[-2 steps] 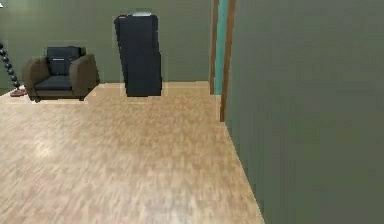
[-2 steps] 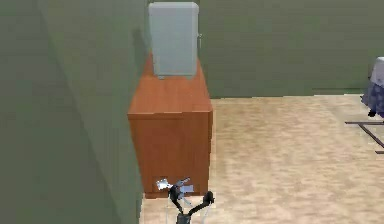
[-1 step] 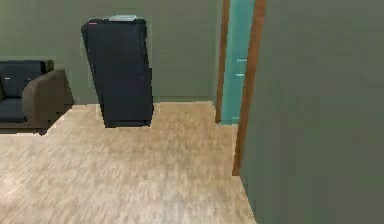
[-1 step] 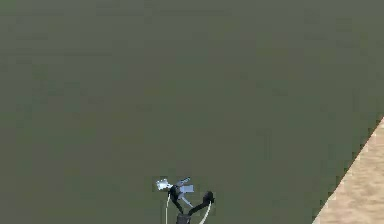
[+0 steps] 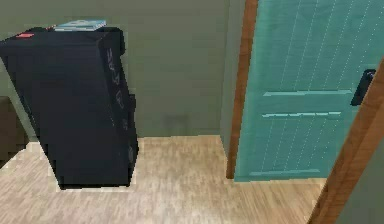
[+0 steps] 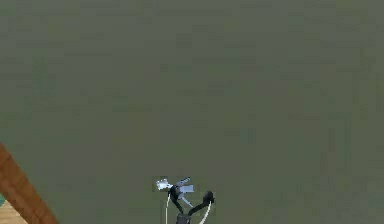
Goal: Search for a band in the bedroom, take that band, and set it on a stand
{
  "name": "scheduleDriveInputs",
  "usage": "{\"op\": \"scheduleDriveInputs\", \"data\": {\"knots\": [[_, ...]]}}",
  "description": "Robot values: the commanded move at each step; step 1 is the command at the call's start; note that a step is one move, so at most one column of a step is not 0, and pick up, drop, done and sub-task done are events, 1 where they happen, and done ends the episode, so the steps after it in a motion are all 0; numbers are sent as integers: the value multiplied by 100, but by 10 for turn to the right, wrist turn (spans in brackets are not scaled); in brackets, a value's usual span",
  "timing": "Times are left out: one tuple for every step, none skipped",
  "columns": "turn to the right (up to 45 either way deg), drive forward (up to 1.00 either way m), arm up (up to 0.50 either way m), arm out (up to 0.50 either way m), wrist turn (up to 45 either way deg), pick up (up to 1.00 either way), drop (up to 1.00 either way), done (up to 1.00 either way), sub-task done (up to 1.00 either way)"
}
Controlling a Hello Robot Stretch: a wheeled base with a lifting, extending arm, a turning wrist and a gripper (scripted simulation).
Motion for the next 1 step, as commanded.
{"op": "scheduleDriveInputs", "data": {"knots": [[30,0,0,0,0,0,0,0,0]]}}
